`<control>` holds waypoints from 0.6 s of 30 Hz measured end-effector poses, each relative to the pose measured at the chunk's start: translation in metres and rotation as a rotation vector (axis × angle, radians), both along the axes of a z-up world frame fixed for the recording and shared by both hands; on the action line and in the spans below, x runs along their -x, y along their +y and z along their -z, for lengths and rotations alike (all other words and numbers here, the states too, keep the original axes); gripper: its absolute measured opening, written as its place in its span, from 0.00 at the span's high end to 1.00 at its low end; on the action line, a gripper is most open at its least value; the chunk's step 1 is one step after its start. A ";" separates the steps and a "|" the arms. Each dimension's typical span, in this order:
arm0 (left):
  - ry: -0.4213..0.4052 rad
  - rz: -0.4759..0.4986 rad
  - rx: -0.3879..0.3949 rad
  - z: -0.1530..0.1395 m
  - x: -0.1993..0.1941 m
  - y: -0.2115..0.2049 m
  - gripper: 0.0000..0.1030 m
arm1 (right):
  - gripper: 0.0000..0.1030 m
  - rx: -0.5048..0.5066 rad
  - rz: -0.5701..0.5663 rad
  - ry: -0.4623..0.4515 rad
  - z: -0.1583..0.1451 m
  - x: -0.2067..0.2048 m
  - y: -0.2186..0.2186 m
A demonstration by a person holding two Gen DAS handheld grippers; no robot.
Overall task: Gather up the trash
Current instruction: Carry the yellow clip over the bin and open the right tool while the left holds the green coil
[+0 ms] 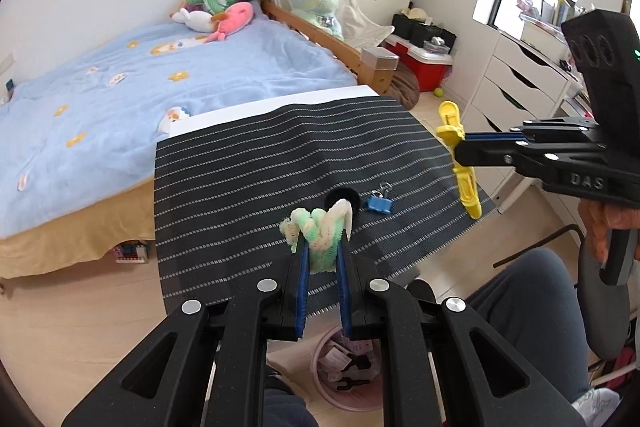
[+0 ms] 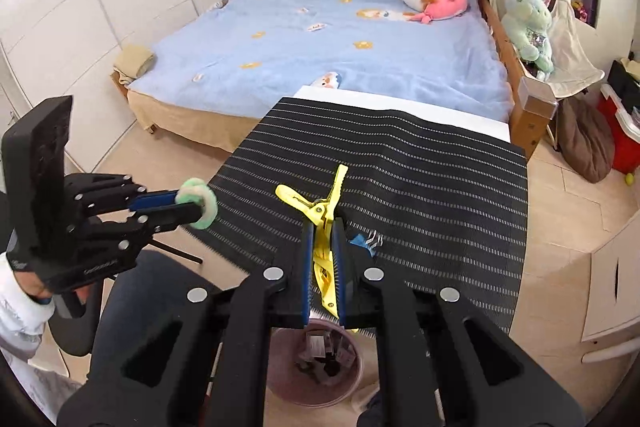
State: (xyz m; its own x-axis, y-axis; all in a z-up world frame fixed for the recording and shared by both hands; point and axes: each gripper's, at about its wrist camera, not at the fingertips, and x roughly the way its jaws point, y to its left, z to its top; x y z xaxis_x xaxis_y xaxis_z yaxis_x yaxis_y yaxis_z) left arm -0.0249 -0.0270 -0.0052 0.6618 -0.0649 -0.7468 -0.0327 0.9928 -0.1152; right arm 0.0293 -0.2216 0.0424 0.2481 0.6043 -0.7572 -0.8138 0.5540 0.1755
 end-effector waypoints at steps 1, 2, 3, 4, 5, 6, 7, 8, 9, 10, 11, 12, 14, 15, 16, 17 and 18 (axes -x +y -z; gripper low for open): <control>0.000 0.003 0.004 0.000 0.003 -0.002 0.88 | 0.92 -0.007 0.000 0.004 0.000 0.005 -0.004; -0.001 0.006 0.005 0.001 0.006 -0.004 0.88 | 0.92 -0.012 -0.002 0.006 0.000 0.009 -0.007; 0.000 0.008 0.004 0.001 0.009 -0.006 0.88 | 0.92 -0.014 -0.005 0.012 0.001 0.015 -0.011; 0.001 0.009 0.004 0.002 0.011 -0.008 0.88 | 0.92 -0.018 -0.004 0.018 0.001 0.019 -0.015; 0.000 0.011 0.008 0.002 0.014 -0.010 0.88 | 0.92 -0.024 -0.004 0.025 0.001 0.024 -0.018; -0.002 0.010 0.010 0.002 0.015 -0.011 0.88 | 0.92 -0.027 -0.003 0.028 0.002 0.027 -0.021; -0.004 0.011 0.013 0.002 0.018 -0.013 0.88 | 0.92 -0.029 -0.004 0.029 0.002 0.031 -0.023; -0.005 0.012 0.015 0.002 0.020 -0.014 0.88 | 0.92 -0.031 -0.005 0.028 0.002 0.035 -0.026; -0.008 0.015 0.013 0.002 0.023 -0.016 0.88 | 0.92 -0.036 -0.006 0.031 0.002 0.040 -0.029; -0.010 0.017 0.010 0.001 0.027 -0.018 0.88 | 0.92 -0.036 -0.009 0.032 0.003 0.044 -0.030; -0.010 0.019 0.009 0.002 0.029 -0.019 0.88 | 0.92 -0.029 -0.013 0.028 0.004 0.049 -0.031; -0.009 0.020 0.012 0.003 0.031 -0.019 0.88 | 0.92 -0.018 -0.016 0.023 0.006 0.055 -0.032; -0.004 0.023 0.017 0.004 0.036 -0.022 0.88 | 0.92 -0.016 -0.025 0.037 0.009 0.062 -0.035; -0.004 0.025 0.016 0.005 0.038 -0.023 0.88 | 0.92 -0.015 -0.028 0.046 0.012 0.065 -0.036; -0.003 0.028 0.016 0.005 0.040 -0.024 0.88 | 0.92 -0.014 -0.029 0.055 0.014 0.068 -0.038; -0.003 0.029 0.019 0.005 0.042 -0.026 0.88 | 0.92 -0.012 -0.028 0.062 0.017 0.071 -0.039; -0.003 0.028 0.025 0.006 0.045 -0.026 0.88 | 0.92 -0.009 -0.028 0.065 0.019 0.074 -0.041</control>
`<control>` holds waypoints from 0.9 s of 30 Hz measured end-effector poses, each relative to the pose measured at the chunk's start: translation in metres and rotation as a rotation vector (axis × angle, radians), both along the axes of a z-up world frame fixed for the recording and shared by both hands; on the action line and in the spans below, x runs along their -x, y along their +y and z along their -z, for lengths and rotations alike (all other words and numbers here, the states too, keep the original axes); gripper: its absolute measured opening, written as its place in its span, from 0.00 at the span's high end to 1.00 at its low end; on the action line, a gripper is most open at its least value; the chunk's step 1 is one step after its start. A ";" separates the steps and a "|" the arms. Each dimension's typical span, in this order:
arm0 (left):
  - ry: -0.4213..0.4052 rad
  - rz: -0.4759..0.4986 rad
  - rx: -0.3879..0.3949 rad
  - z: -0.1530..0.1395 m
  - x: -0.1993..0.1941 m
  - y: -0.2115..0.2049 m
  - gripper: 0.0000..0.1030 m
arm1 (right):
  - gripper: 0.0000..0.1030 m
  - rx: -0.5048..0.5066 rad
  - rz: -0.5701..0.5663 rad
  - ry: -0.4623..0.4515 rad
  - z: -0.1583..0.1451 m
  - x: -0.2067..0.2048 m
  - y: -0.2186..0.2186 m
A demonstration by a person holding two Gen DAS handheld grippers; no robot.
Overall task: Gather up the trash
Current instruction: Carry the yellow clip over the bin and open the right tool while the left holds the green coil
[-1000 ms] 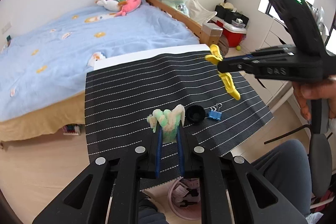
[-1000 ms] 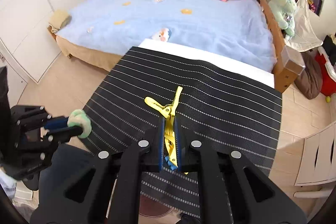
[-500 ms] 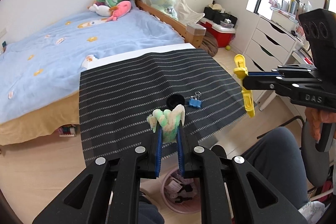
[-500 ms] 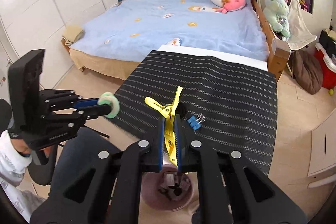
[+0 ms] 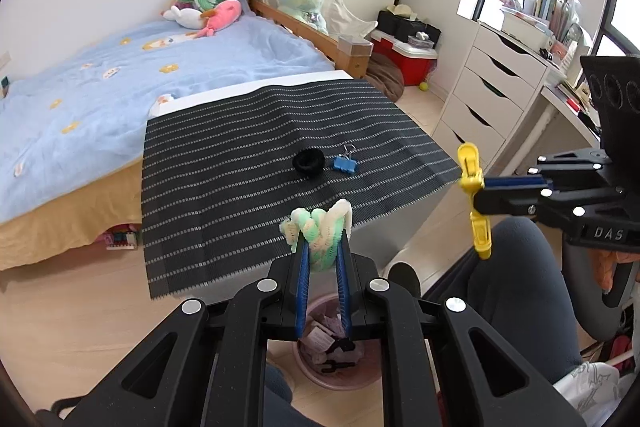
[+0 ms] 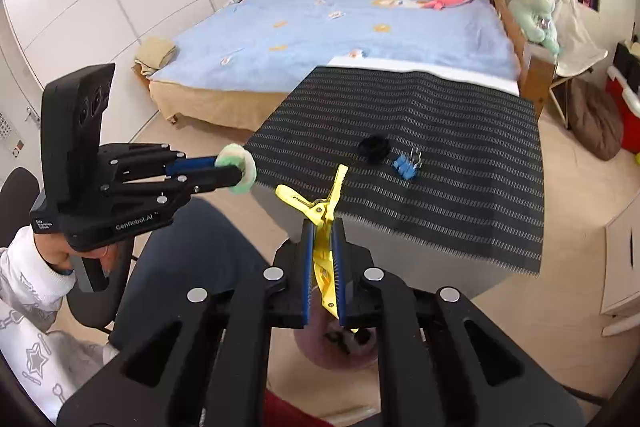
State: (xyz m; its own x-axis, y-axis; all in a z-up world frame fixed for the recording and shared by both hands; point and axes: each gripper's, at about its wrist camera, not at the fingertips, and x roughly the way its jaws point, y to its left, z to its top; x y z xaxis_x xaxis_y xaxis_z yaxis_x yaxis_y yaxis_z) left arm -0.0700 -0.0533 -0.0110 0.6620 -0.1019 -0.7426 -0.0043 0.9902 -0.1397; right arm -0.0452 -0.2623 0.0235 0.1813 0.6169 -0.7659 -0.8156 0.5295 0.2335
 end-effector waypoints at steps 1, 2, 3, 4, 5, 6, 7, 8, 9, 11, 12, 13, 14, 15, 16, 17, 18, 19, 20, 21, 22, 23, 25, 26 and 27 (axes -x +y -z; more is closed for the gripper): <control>0.000 0.000 0.006 0.000 0.003 -0.001 0.88 | 0.92 0.003 -0.001 0.004 0.002 0.003 -0.001; 0.002 -0.001 0.011 0.001 0.006 -0.001 0.88 | 0.92 0.003 -0.004 0.012 0.004 0.005 -0.001; 0.003 -0.001 0.011 0.001 0.008 -0.002 0.88 | 0.92 0.003 -0.008 0.020 0.006 0.008 -0.002; 0.004 0.001 0.010 0.002 0.009 -0.003 0.88 | 0.92 0.004 -0.012 0.023 0.008 0.010 -0.002; 0.006 0.003 0.008 0.002 0.012 -0.004 0.88 | 0.92 0.006 -0.016 0.024 0.009 0.011 -0.003; 0.009 0.004 0.003 0.003 0.013 -0.005 0.88 | 0.92 0.008 -0.019 0.028 0.011 0.012 -0.002; 0.012 0.003 -0.001 0.004 0.013 -0.005 0.88 | 0.92 0.006 -0.020 0.034 0.012 0.012 -0.002; 0.014 0.001 0.000 0.004 0.014 -0.004 0.88 | 0.92 0.004 -0.023 0.039 0.013 0.013 -0.002; 0.015 -0.001 0.001 0.004 0.014 -0.004 0.88 | 0.92 0.005 -0.027 0.043 0.014 0.014 0.000; 0.014 -0.003 0.001 0.004 0.015 -0.004 0.88 | 0.92 0.004 -0.035 0.053 0.016 0.015 0.001; 0.013 -0.002 0.000 0.003 0.015 -0.004 0.88 | 0.92 0.003 -0.043 0.060 0.017 0.015 0.002; 0.012 -0.003 -0.002 0.003 0.014 -0.004 0.88 | 0.90 0.006 -0.048 0.062 0.018 0.015 0.003; 0.011 -0.004 -0.002 0.003 0.015 -0.003 0.88 | 0.89 0.009 -0.051 0.063 0.019 0.015 0.004; 0.011 -0.006 -0.002 0.002 0.015 -0.003 0.88 | 0.88 0.014 -0.052 0.064 0.019 0.014 0.004; 0.010 -0.006 -0.003 0.002 0.015 -0.002 0.88 | 0.77 0.020 -0.049 0.059 0.020 0.014 0.004; 0.010 -0.006 -0.003 0.001 0.015 -0.002 0.88 | 0.64 0.025 -0.042 0.054 0.021 0.013 0.004; 0.011 -0.005 -0.002 0.001 0.014 -0.002 0.88 | 0.34 0.021 -0.028 0.054 0.022 0.012 0.001; 0.011 -0.004 -0.002 0.001 0.015 -0.002 0.88 | 0.24 0.010 -0.017 0.056 0.021 0.010 -0.001; 0.011 -0.002 -0.003 0.001 0.014 -0.003 0.88 | 0.17 0.003 -0.006 0.056 0.021 0.009 -0.003; 0.012 -0.001 -0.002 0.001 0.015 -0.004 0.88 | 0.15 0.010 0.007 0.052 0.021 0.008 -0.004; 0.014 0.001 0.000 0.001 0.014 -0.004 0.88 | 0.13 0.019 0.016 0.045 0.021 0.007 -0.004; 0.015 0.005 0.001 0.001 0.014 -0.005 0.88 | 0.12 0.023 0.027 0.037 0.021 0.006 -0.005; 0.017 0.013 0.003 0.002 0.014 -0.006 0.88 | 0.09 0.025 0.039 0.033 0.020 0.006 -0.007; 0.018 0.016 0.004 0.002 0.014 -0.007 0.88 | 0.09 0.024 0.044 0.030 0.019 0.005 -0.008; 0.018 0.020 0.006 0.002 0.014 -0.008 0.88 | 0.07 0.019 0.050 0.025 0.018 0.006 -0.010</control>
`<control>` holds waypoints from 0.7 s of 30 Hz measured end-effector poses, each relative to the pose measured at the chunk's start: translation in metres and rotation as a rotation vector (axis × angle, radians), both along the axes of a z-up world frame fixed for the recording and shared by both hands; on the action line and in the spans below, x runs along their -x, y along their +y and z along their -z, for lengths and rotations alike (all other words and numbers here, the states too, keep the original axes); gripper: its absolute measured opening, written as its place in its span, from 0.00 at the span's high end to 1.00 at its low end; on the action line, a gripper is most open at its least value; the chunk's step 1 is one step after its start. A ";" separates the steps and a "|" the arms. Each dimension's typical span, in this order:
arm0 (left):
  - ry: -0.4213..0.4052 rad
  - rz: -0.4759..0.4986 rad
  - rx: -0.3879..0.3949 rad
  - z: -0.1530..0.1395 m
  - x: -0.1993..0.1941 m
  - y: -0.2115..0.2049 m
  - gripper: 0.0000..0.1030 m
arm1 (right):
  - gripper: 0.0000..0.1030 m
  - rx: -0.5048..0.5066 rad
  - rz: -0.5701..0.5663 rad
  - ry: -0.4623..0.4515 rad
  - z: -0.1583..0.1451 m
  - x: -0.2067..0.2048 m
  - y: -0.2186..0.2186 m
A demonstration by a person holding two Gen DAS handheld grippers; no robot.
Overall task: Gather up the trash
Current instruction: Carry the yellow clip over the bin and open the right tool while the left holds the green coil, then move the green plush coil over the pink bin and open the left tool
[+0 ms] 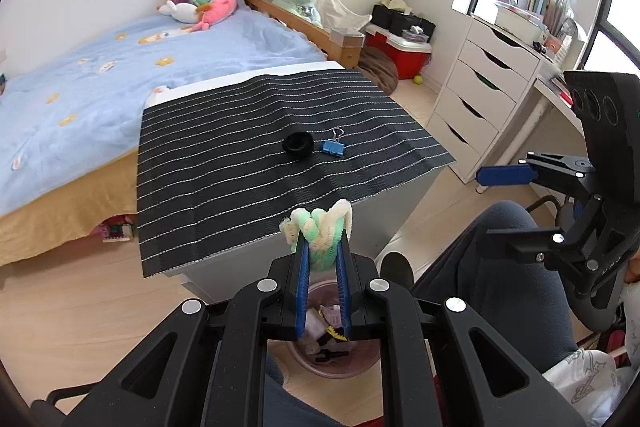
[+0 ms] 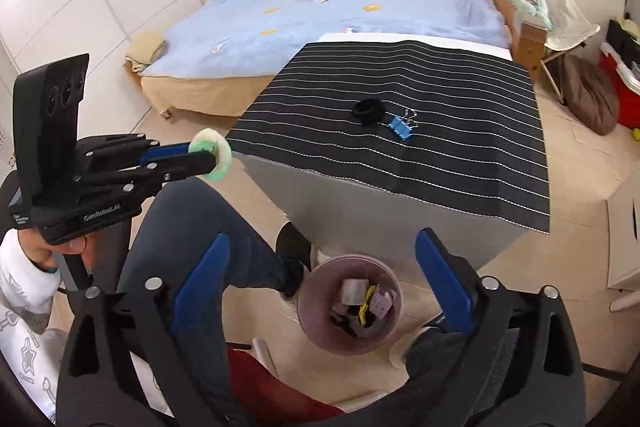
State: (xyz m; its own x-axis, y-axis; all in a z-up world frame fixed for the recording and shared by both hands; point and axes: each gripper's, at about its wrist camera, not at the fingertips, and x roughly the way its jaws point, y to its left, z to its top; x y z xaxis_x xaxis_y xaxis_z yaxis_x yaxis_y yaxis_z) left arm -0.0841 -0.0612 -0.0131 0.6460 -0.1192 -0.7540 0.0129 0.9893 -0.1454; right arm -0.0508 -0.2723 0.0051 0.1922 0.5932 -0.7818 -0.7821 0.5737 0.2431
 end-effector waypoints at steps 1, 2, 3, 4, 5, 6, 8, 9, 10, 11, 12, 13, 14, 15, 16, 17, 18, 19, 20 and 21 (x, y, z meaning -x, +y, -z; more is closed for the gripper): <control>0.000 0.004 0.002 0.000 0.000 0.000 0.88 | 0.06 -0.003 0.004 -0.004 -0.001 0.000 -0.001; 0.000 0.007 0.004 0.000 0.000 -0.001 0.88 | 0.06 -0.005 0.011 -0.012 -0.003 0.001 -0.003; -0.001 0.012 0.004 -0.001 0.000 -0.002 0.88 | 0.06 -0.006 0.014 -0.018 -0.004 0.001 -0.003; -0.003 0.015 0.003 -0.001 0.000 -0.003 0.88 | 0.06 -0.008 0.017 -0.026 -0.006 0.002 -0.004; -0.003 0.018 0.002 -0.002 0.001 -0.004 0.88 | 0.05 -0.009 0.020 -0.033 -0.007 0.001 -0.004; -0.005 0.024 0.001 -0.002 0.001 -0.005 0.88 | 0.05 -0.007 0.025 -0.044 -0.009 0.002 -0.005; -0.008 0.031 -0.001 -0.004 0.001 -0.007 0.88 | 0.05 -0.007 0.036 -0.057 -0.011 0.003 -0.009; -0.009 0.036 -0.002 -0.004 0.002 -0.008 0.88 | 0.05 -0.006 0.045 -0.062 -0.012 0.002 -0.011; -0.012 0.042 -0.002 -0.006 0.002 -0.010 0.88 | 0.05 -0.001 0.056 -0.069 -0.013 0.002 -0.013; -0.014 0.049 -0.006 -0.006 0.003 -0.012 0.88 | 0.05 0.006 0.067 -0.074 -0.012 0.002 -0.014; -0.015 0.053 -0.012 -0.007 0.003 -0.014 0.88 | 0.05 0.012 0.077 -0.075 -0.012 0.001 -0.015; -0.015 0.059 -0.016 -0.007 0.003 -0.016 0.88 | 0.05 0.016 0.085 -0.074 -0.012 0.000 -0.016; -0.012 0.066 -0.016 -0.006 0.003 -0.019 0.88 | 0.05 0.015 0.094 -0.072 -0.012 -0.001 -0.019; -0.009 0.071 -0.016 -0.005 0.002 -0.020 0.88 | 0.05 0.013 0.099 -0.071 -0.012 -0.002 -0.021; -0.005 0.075 -0.016 -0.004 0.002 -0.022 0.88 | 0.05 0.012 0.105 -0.071 -0.013 -0.003 -0.023; 0.000 0.079 -0.017 -0.002 0.001 -0.024 0.88 | 0.05 0.011 0.111 -0.071 -0.013 -0.003 -0.025; 0.008 0.085 -0.018 0.000 0.001 -0.027 0.88 | 0.05 0.010 0.113 -0.070 -0.013 -0.004 -0.026; 0.011 0.090 -0.020 0.000 0.000 -0.029 0.88 | 0.05 0.009 0.116 -0.069 -0.012 -0.005 -0.028; 0.017 0.098 -0.022 0.002 0.000 -0.032 0.88 | 0.05 0.007 0.119 -0.067 -0.013 -0.005 -0.029; 0.020 0.103 -0.023 0.002 0.000 -0.034 0.88 | 0.05 0.004 0.123 -0.066 -0.012 -0.005 -0.031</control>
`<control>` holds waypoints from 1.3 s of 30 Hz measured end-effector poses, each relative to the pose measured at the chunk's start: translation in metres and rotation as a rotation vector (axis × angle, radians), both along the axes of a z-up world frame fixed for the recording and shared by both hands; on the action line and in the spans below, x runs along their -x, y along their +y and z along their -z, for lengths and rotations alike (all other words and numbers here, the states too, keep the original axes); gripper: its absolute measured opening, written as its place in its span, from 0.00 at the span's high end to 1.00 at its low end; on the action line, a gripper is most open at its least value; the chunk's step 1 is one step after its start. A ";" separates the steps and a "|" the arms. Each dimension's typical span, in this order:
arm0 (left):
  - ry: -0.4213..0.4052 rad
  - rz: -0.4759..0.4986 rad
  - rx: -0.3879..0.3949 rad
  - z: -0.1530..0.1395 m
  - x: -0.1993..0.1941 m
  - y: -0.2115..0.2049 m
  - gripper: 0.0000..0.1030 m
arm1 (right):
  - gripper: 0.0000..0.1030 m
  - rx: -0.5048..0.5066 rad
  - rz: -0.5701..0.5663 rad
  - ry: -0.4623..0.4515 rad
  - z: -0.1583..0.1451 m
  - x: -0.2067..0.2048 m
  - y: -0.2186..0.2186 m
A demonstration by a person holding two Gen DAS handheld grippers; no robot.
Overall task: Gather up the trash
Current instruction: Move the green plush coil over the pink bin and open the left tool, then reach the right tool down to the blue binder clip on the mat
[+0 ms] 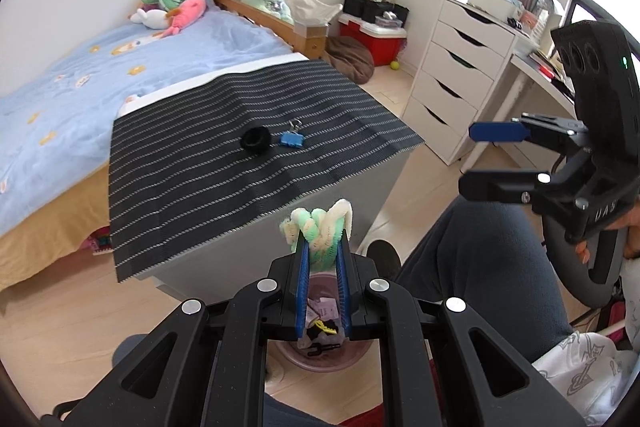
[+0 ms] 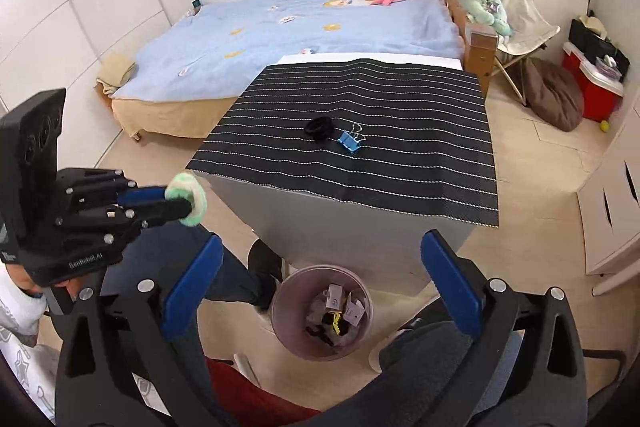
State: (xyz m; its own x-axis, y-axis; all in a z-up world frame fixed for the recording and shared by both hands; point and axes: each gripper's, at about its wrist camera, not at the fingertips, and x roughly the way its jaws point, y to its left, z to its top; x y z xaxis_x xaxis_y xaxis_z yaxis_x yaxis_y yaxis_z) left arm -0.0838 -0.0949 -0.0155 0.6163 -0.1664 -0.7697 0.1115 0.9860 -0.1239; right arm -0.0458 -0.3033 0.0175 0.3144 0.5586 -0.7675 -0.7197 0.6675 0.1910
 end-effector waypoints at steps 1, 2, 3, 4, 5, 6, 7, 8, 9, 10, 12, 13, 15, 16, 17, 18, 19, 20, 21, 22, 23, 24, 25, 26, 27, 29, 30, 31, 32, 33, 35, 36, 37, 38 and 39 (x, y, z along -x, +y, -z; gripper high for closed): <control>0.002 0.006 -0.003 0.000 0.000 -0.002 0.88 | 0.05 -0.002 0.003 0.001 0.000 -0.001 -0.001; 0.003 0.011 -0.005 0.000 0.000 -0.004 0.88 | 0.05 -0.004 0.007 0.001 0.000 -0.001 -0.004; 0.004 0.016 -0.006 0.000 -0.001 -0.006 0.88 | 0.05 -0.006 0.010 0.002 -0.001 -0.002 -0.005; 0.005 0.018 -0.005 -0.001 -0.001 -0.007 0.88 | 0.05 -0.007 0.012 0.003 -0.001 -0.002 -0.006; 0.006 0.021 -0.005 -0.001 -0.002 -0.008 0.88 | 0.05 -0.009 0.014 0.004 -0.001 -0.003 -0.007; 0.006 0.026 -0.005 -0.001 -0.002 -0.010 0.88 | 0.05 -0.010 0.016 0.005 0.000 -0.004 -0.009; 0.008 0.030 -0.004 -0.001 -0.002 -0.011 0.88 | 0.05 -0.011 0.018 0.006 0.000 -0.004 -0.009; 0.011 0.038 -0.005 -0.001 -0.003 -0.013 0.88 | 0.05 -0.013 0.020 0.008 0.000 -0.004 -0.010; 0.014 0.042 -0.004 -0.001 -0.004 -0.014 0.88 | 0.05 -0.015 0.020 0.010 0.000 -0.005 -0.011; 0.018 0.048 -0.003 0.000 -0.004 -0.015 0.86 | 0.05 -0.017 0.021 0.010 0.000 -0.006 -0.011; 0.022 0.056 0.002 0.001 -0.005 -0.015 0.82 | 0.05 -0.017 0.020 0.009 0.000 -0.006 -0.011; 0.028 0.058 0.003 0.003 -0.005 -0.015 0.73 | 0.05 -0.017 0.020 0.010 0.000 -0.006 -0.011; 0.032 0.056 0.005 0.005 -0.006 -0.016 0.48 | 0.05 -0.017 0.018 0.013 0.000 -0.007 -0.012; 0.029 0.048 0.005 0.006 -0.005 -0.015 0.32 | 0.05 -0.016 0.018 0.014 0.000 -0.007 -0.012; 0.021 0.036 0.003 0.007 -0.005 -0.014 0.25 | 0.05 -0.016 0.018 0.016 0.001 -0.007 -0.012; 0.011 0.024 0.000 0.007 -0.005 -0.014 0.13 | 0.05 -0.016 0.018 0.017 0.001 -0.008 -0.011; 0.002 0.013 -0.004 0.006 -0.004 -0.013 0.12 | 0.05 -0.015 0.019 0.018 0.001 -0.008 -0.011; 0.002 0.006 -0.008 0.007 -0.004 -0.012 0.12 | 0.05 -0.014 0.019 0.018 0.001 -0.009 -0.010; 0.005 -0.003 -0.015 0.007 -0.004 -0.010 0.12 | 0.05 -0.013 0.018 0.019 0.001 -0.009 -0.009; 0.006 -0.014 -0.022 0.008 -0.005 -0.009 0.08 | 0.05 -0.013 0.017 0.019 0.002 -0.009 -0.008; 0.001 -0.031 -0.034 0.008 -0.005 -0.007 0.08 | 0.05 -0.012 0.015 0.018 0.002 -0.009 -0.007; -0.004 -0.043 -0.040 0.008 -0.004 -0.006 0.08 | 0.05 -0.012 0.015 0.017 0.002 -0.009 -0.006; -0.008 -0.052 -0.040 0.007 -0.004 -0.005 0.08 | 0.05 -0.012 0.014 0.017 0.002 -0.008 -0.006; -0.010 -0.059 -0.036 0.007 -0.005 -0.003 0.08 | 0.05 -0.013 0.012 0.018 0.003 -0.008 -0.006; -0.011 -0.070 -0.034 0.007 -0.005 -0.001 0.08 | 0.05 -0.014 0.009 0.021 0.003 -0.008 -0.005; -0.017 -0.080 -0.035 0.006 -0.005 0.002 0.07 | 0.05 -0.011 0.008 0.021 0.005 -0.007 -0.004; -0.021 -0.083 -0.034 0.007 -0.004 0.003 0.07 | 0.05 -0.011 0.008 0.021 0.006 -0.007 -0.003; -0.024 -0.085 -0.033 0.007 -0.004 0.004 0.07 | 0.05 -0.010 0.008 0.022 0.006 -0.007 -0.003; -0.028 -0.089 -0.030 0.006 -0.004 0.005 0.07 | 0.05 -0.009 0.010 0.025 0.007 -0.007 -0.003; -0.031 -0.091 -0.027 0.006 -0.004 0.006 0.07 | 0.05 -0.008 0.009 0.026 0.007 -0.008 -0.002; -0.043 -0.100 -0.023 0.004 -0.003 0.008 0.07 | 0.05 -0.005 0.003 0.020 0.007 -0.008 0.000; -0.048 -0.103 -0.022 0.004 -0.002 0.009 0.07 | 0.05 -0.005 -0.007 0.008 0.007 -0.007 0.002; -0.052 -0.106 -0.021 0.004 -0.002 0.011 0.07 | 0.05 -0.008 -0.014 -0.003 0.007 -0.006 0.003; -0.053 -0.109 -0.023 0.004 -0.002 0.012 0.07 | 0.05 -0.011 -0.023 -0.015 0.007 -0.005 0.004; -0.050 -0.112 -0.031 0.005 -0.003 0.013 0.07 | 0.05 -0.011 -0.029 -0.019 0.008 -0.006 0.005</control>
State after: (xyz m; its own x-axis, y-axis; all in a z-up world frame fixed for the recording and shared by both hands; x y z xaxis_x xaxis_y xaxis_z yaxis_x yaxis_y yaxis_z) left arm -0.0812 -0.0823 -0.0205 0.6676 -0.0713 -0.7411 0.0061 0.9959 -0.0903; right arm -0.0399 -0.2979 0.0099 0.3127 0.5761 -0.7552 -0.7422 0.6443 0.1842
